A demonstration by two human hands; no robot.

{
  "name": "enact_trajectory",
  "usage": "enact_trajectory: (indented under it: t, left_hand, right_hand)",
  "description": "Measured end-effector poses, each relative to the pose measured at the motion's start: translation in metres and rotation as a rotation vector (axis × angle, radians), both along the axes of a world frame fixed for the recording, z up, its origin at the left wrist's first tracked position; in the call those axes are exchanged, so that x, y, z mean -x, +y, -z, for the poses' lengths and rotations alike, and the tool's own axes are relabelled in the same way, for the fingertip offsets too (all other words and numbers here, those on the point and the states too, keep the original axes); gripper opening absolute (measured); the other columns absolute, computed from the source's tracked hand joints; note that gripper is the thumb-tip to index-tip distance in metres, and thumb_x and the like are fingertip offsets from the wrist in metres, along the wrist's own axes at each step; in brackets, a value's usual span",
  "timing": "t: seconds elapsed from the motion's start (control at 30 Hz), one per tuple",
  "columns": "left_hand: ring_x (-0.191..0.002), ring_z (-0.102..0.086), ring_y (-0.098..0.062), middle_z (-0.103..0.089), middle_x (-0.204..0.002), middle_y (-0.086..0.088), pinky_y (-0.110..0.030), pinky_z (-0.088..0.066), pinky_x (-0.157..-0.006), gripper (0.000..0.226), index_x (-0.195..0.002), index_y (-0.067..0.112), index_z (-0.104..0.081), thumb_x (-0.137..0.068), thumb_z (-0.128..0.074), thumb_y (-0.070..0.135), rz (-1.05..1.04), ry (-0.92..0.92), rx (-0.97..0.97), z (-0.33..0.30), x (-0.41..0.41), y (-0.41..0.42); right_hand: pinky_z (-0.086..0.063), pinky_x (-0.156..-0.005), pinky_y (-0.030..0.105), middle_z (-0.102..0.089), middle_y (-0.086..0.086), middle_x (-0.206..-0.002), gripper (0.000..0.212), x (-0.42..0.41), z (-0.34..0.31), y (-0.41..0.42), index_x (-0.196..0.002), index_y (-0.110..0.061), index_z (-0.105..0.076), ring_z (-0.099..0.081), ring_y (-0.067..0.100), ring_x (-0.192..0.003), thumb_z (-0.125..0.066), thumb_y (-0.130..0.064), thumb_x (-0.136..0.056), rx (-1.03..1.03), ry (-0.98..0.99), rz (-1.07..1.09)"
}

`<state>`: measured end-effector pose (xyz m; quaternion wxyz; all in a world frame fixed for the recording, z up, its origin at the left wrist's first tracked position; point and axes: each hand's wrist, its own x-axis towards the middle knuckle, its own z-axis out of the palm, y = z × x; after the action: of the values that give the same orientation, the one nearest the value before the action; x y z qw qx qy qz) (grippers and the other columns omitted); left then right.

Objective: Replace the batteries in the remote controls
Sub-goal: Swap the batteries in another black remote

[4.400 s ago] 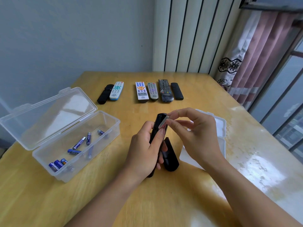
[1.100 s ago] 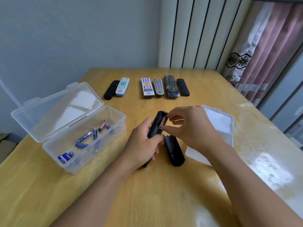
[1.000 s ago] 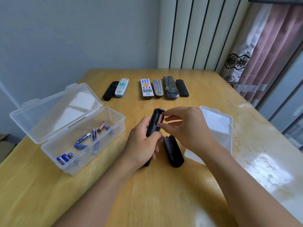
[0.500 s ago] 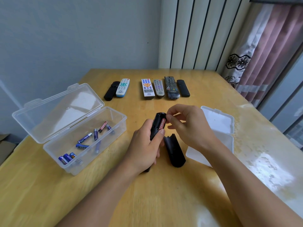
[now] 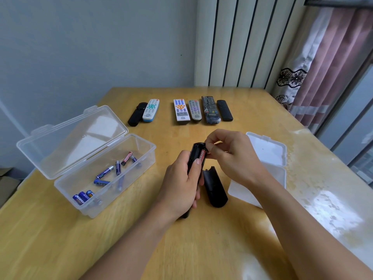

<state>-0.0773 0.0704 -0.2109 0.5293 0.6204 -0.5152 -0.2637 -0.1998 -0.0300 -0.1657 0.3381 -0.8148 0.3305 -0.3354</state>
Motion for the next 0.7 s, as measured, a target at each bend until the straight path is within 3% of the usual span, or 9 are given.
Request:
enact_trajectory:
  t: [0.1, 0.27, 0.47, 0.53, 0.7]
  left_hand:
    - [-0.041, -0.052, -0.016, -0.056, -0.061, -0.004, -0.027, -0.044, -0.039, 0.013, -0.094, 0.02, -0.05, -0.105, -0.049, 0.025, -0.005, 0.018, 0.002, -0.002, -0.005, -0.001]
    - [-0.041, -0.052, -0.015, -0.054, -0.058, -0.002, -0.027, -0.045, -0.039, 0.011, -0.098, 0.022, -0.053, -0.096, -0.06, 0.015, 0.004, 0.031, -0.032, -0.001, -0.011, -0.002]
    - [-0.036, -0.05, -0.009, -0.053, -0.053, 0.006, -0.024, -0.041, -0.037, 0.012, -0.102, 0.022, -0.053, -0.096, -0.063, 0.016, 0.052, -0.022, -0.06, 0.0, -0.017, 0.0]
    - [-0.034, -0.049, -0.009, -0.052, -0.053, 0.004, -0.023, -0.04, -0.036, 0.012, -0.1, 0.023, -0.053, -0.096, -0.062, 0.016, 0.067, -0.048, -0.061, -0.001, -0.017, 0.001]
    - [-0.034, -0.05, -0.012, -0.054, -0.058, -0.003, -0.024, -0.041, -0.037, 0.011, -0.099, 0.022, -0.052, -0.096, -0.062, 0.018, 0.033, -0.05, -0.053, 0.0, -0.018, 0.0]
  right_hand:
    - [-0.061, -0.07, 0.024, -0.075, -0.006, -0.088, 0.006, -0.002, 0.001, 0.003, -0.088, -0.014, -0.071, -0.073, 0.0, -0.081, -0.074, -0.01, -0.088, 0.003, -0.041, 0.01]
    - [-0.057, -0.072, 0.011, -0.075, -0.008, -0.088, 0.019, -0.002, 0.0, 0.009, -0.098, -0.01, -0.077, -0.072, -0.002, -0.084, -0.083, -0.011, -0.08, 0.112, 0.03, -0.005]
    - [-0.06, -0.08, 0.039, -0.076, 0.003, -0.099, 0.032, -0.001, -0.01, 0.014, -0.11, -0.014, -0.076, -0.071, 0.02, -0.087, -0.08, -0.03, -0.083, 0.299, 0.317, -0.008]
    - [-0.059, -0.081, 0.04, -0.075, 0.002, -0.098, 0.033, 0.0, -0.012, 0.012, -0.108, -0.015, -0.075, -0.07, 0.021, -0.09, -0.08, -0.034, -0.082, 0.306, 0.389, -0.001]
    - [-0.057, -0.075, 0.016, -0.075, -0.009, -0.088, 0.017, -0.004, -0.005, 0.01, -0.095, -0.016, -0.076, -0.072, 0.0, -0.083, -0.083, -0.023, -0.081, 0.146, 0.17, 0.055]
